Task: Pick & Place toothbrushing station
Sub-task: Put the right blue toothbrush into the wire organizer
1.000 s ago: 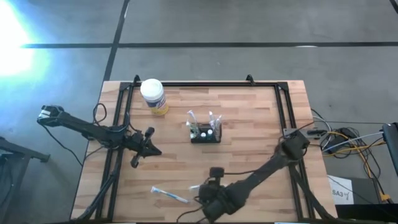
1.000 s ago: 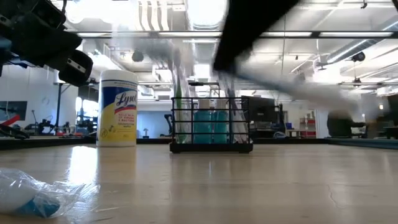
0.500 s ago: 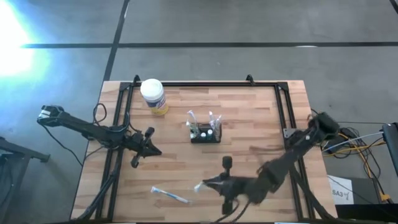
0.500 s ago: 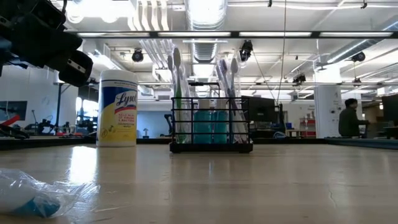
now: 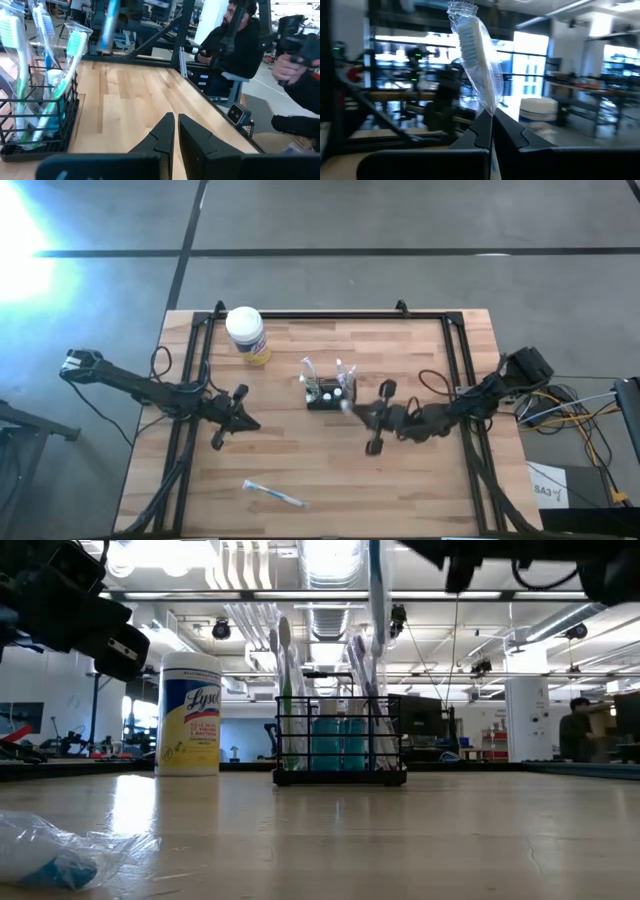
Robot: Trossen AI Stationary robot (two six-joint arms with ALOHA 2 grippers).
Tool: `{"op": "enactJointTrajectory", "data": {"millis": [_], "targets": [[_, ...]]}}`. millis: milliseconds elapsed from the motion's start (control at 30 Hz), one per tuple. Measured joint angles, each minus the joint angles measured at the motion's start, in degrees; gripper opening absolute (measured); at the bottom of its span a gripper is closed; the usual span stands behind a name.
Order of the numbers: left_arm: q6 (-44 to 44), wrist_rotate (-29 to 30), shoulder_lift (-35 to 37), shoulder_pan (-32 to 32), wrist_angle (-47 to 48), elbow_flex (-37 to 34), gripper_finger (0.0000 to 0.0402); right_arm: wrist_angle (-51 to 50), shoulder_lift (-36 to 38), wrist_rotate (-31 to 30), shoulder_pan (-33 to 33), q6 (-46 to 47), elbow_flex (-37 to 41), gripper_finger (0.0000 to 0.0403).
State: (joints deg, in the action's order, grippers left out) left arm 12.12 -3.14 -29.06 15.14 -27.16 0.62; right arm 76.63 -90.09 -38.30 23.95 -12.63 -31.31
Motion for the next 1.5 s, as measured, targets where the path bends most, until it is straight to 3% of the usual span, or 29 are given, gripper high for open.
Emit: {"op": "enactJointTrajectory", "data": {"millis": [267,500,1000,1300,1500], "targets": [[-0.4,1.5,0.0,0.0,0.2,0.0,0.0028,3.0,-0.1,-4.6,-5.4,1.1,4.4,0.0006],[-0.2,1.7,0.0,0.0,0.2,0.0,0.0028,2.9,-0.1,0.8,-9.0,-1.6,5.5,0.0008],[-0.2,1.7,0.0,0.0,0.2,0.0,0.0028,3.4,-0.1,1.2,-10.8,4.1,10.7,0.0008],[-0.1,1.7,0.0,0.0,0.2,0.0,0.0028,-4.5,-0.1,0.7,-12.6,15.0,12.2,0.0008],[-0.1,1.7,0.0,0.0,0.2,0.0,0.0028,-11.2,-0.1,0.7,-12.6,17.4,10.8,0.0008]]}}
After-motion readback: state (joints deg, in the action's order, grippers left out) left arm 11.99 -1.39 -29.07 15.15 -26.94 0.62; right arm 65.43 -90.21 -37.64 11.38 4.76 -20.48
